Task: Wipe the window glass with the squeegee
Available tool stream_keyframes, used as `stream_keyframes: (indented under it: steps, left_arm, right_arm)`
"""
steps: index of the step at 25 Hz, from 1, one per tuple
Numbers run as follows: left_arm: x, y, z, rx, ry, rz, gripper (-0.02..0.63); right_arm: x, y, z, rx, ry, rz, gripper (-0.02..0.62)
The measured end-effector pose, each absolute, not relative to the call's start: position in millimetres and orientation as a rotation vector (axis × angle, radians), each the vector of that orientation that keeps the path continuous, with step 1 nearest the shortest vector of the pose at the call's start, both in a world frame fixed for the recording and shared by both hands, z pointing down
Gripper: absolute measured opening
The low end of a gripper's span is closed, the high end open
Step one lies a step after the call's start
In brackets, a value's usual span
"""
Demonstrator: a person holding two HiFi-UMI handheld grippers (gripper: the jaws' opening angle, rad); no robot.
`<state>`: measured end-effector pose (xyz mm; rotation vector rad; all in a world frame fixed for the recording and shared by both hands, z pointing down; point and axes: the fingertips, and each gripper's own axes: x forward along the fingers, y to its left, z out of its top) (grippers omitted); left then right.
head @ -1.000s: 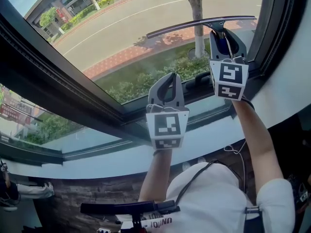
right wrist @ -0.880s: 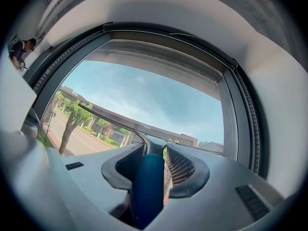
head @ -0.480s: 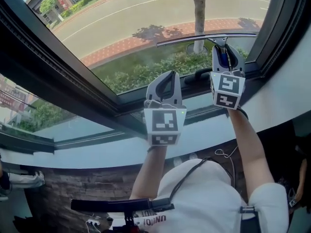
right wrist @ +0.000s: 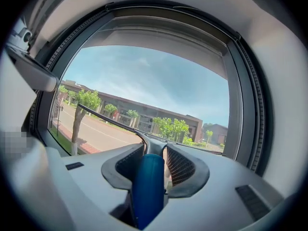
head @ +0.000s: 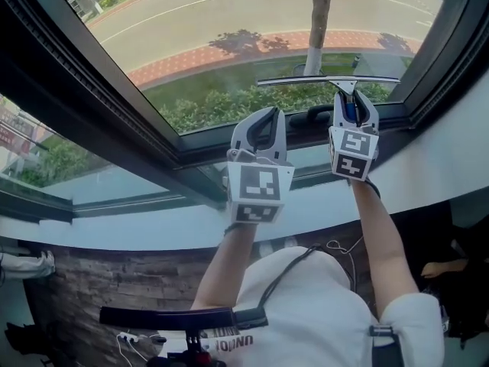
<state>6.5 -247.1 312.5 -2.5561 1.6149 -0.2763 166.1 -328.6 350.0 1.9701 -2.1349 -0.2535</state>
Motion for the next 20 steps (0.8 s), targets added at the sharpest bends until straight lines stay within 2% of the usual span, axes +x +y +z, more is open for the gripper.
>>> stream_keyframes:
  steps: [20]
  left_arm:
    - [4, -242, 318, -2.565, 1.643, -0.305, 0.003]
  right_arm:
    - [171, -330, 410, 1.838, -2.069, -0.087, 0.15]
